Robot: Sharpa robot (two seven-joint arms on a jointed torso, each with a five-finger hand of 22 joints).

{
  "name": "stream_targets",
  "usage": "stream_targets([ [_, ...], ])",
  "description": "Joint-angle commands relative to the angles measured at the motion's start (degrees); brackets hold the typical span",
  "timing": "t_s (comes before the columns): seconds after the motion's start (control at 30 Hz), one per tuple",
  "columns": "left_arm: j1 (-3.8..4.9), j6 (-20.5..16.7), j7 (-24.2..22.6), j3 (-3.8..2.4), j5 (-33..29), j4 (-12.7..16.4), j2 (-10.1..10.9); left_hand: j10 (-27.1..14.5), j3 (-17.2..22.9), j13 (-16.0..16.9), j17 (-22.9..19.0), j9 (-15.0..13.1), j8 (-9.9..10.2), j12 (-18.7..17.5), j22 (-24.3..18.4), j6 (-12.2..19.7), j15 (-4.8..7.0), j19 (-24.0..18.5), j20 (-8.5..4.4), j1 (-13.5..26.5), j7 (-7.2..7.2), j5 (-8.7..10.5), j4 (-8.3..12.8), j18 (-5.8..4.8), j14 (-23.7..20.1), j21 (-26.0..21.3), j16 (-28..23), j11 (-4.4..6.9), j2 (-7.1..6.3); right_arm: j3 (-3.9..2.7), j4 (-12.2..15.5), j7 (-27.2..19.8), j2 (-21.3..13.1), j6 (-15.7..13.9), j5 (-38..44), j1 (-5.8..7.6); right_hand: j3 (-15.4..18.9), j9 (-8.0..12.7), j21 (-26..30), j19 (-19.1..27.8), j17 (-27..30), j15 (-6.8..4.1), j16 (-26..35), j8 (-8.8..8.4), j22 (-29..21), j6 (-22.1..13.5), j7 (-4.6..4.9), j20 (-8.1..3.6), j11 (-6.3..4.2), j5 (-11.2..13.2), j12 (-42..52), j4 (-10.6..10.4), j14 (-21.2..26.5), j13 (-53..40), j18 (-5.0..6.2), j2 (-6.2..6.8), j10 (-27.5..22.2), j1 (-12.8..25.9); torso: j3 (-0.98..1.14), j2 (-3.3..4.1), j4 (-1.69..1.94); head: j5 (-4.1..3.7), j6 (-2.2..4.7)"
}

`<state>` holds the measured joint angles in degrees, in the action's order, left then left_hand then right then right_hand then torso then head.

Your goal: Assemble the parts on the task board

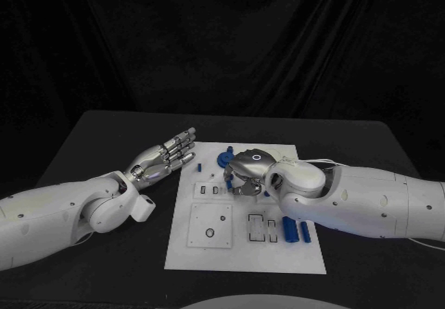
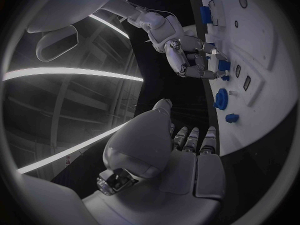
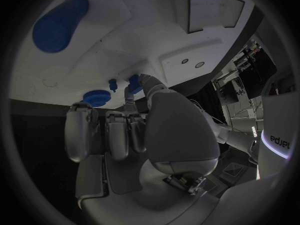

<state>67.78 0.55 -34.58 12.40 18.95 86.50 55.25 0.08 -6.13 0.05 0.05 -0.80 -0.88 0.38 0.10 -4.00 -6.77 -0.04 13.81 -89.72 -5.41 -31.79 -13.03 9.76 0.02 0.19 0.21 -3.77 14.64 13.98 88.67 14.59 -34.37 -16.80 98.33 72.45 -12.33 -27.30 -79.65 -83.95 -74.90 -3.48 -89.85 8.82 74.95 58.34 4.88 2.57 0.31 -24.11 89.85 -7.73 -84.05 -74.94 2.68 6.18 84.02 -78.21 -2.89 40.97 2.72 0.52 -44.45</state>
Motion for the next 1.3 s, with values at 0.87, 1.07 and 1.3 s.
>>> stream_targets([
  [0.87, -0.11, 0.4, -0.5, -0.04, 0.0, 0.1, 0.2, -0.1, 0.5, -0.1, 0.0, -0.1, 0.0, -0.4, 0.0, -0.2, -0.48, 0.2, 0.41, 0.4, 0.33, -0.47, 0.2, 0.54, 0.0, -0.1, -0.2, -0.44, 0.06, 0.14, 0.8, -2.0, -1.5, -3.7, 0.4, -0.47, 4.1, 7.2, 1.6, -0.7, -14.7, 1.68, 0.1, -5.31, 11.3, -12.1, 2.67, 1.92, 1.73, 17.9, 0.1, -1.1, -5.9, -15.1, 0.17, 1.59, 6.0, 3.6, 0.05, -0.02, 0.08, 0.03, -0.13],
  [1.07, -0.11, -0.7, -0.6, -0.04, 0.0, 0.4, 0.5, -0.1, 0.5, -0.1, 0.0, -0.1, 0.0, -0.4, 0.0, -0.3, -0.47, 0.2, 0.41, 0.3, 0.35, -0.51, 0.3, 0.54, 0.0, -0.1, -0.2, -0.43, 0.04, 0.07, 3.3, -4.7, -3.8, -9.8, 0.3, 0.27, 4.3, 8.1, 1.3, -0.9, -14.8, 1.37, 0.0, -5.23, 11.3, -13.7, 2.35, 1.66, 1.35, 18.0, 0.1, -1.7, -5.9, -15.1, 0.11, 1.85, 6.0, 3.1, 0.08, -0.18, 0.11, 0.29, 0.01],
  [1.3, -0.07, -7.7, -2.2, -0.06, 0.0, 1.7, 1.7, -0.1, -0.1, -0.1, 0.0, -0.4, -0.5, -0.4, 0.7, -2.4, -1.96, 1.5, 2.74, 1.5, 2.38, -0.82, 0.9, 0.65, 0.0, 0.8, -0.2, -1.83, -2.15, -0.04, 7.6, -10.2, -8.3, -18.3, -3.9, 3.37, 4.4, 8.4, 0.3, -1.4, -15.1, 0.77, -0.2, -4.03, 11.7, -11.6, 1.57, 1.1, 0.65, 17.1, 0.1, -2.9, -6.0, -15.1, -0.15, 2.06, 6.0, 2.3, 0.11, -0.18, -0.19, 0.8, 0.32],
])
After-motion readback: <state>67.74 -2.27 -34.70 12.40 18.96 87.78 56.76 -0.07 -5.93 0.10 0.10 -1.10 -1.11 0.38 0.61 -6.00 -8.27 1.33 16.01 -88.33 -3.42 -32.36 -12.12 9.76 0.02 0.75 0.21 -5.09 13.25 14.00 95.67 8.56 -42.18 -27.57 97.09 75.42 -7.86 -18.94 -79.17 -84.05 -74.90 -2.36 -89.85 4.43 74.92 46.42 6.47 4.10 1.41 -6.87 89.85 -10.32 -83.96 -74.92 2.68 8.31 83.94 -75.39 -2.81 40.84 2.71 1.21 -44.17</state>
